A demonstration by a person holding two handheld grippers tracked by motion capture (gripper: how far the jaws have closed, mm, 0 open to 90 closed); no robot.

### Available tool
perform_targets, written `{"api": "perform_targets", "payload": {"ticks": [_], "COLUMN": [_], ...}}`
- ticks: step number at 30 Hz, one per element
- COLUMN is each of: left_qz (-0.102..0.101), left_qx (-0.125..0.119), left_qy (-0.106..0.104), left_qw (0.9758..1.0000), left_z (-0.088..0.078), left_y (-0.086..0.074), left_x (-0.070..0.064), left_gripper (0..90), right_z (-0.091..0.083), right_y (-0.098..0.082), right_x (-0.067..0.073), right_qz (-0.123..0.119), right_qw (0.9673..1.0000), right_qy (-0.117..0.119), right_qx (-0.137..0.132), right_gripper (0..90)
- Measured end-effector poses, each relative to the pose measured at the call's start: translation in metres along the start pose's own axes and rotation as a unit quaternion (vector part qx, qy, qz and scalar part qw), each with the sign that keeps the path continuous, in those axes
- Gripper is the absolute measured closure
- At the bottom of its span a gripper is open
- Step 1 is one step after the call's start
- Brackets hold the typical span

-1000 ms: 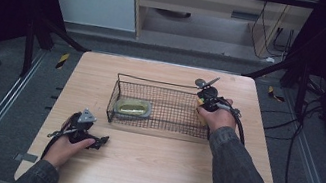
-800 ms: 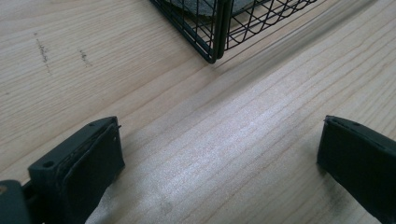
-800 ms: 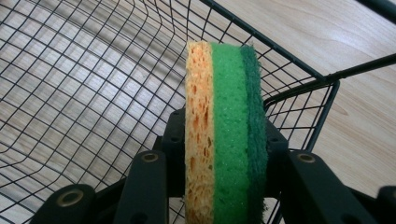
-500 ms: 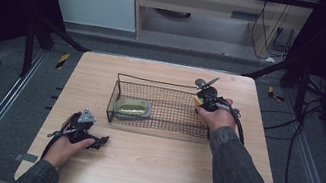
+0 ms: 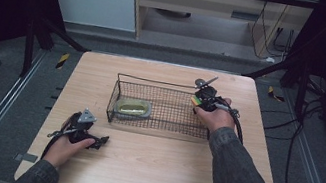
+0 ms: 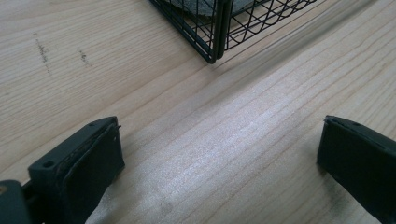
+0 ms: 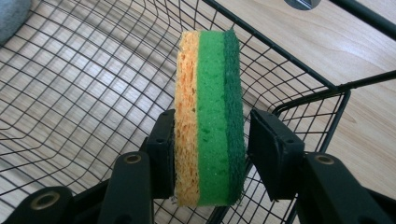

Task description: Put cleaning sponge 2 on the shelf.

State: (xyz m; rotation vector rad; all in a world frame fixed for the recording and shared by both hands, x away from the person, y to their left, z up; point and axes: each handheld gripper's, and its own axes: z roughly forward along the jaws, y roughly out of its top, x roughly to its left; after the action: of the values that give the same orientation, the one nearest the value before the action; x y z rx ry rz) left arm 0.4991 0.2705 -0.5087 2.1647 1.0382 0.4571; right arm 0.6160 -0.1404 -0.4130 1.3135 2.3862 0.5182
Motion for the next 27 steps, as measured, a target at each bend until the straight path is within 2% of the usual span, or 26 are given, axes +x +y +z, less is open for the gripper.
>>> {"api": "perform_targets", "payload": {"ticks": [8, 19, 27], "left_qz": [0.0, 0.0, 0.0], "left_qx": [0.0, 0.0, 0.0], "left_qy": [0.0, 0.0, 0.0], "left_qw": [1.0, 1.0, 1.0], "left_z": [0.0, 0.0, 0.0], "left_y": [0.0, 0.0, 0.0], "left_x": [0.0, 0.0, 0.0], "left_gripper": [0.0, 0.0, 0.0], "right_z": [-0.005, -0.008, -0.011], "right_y": [0.002, 0.002, 0.002], "right_x": [0.014, 0.022, 0.028], "right_qz": [-0.011, -0.022, -0.029], "right_qw": [0.9998, 0.9995, 0.999], "right_qy": [0.015, 0.024, 0.034], "right_qx": [-0.005, -0.004, -0.004], "right_gripper": [52.3, 51.5, 47.0]}}
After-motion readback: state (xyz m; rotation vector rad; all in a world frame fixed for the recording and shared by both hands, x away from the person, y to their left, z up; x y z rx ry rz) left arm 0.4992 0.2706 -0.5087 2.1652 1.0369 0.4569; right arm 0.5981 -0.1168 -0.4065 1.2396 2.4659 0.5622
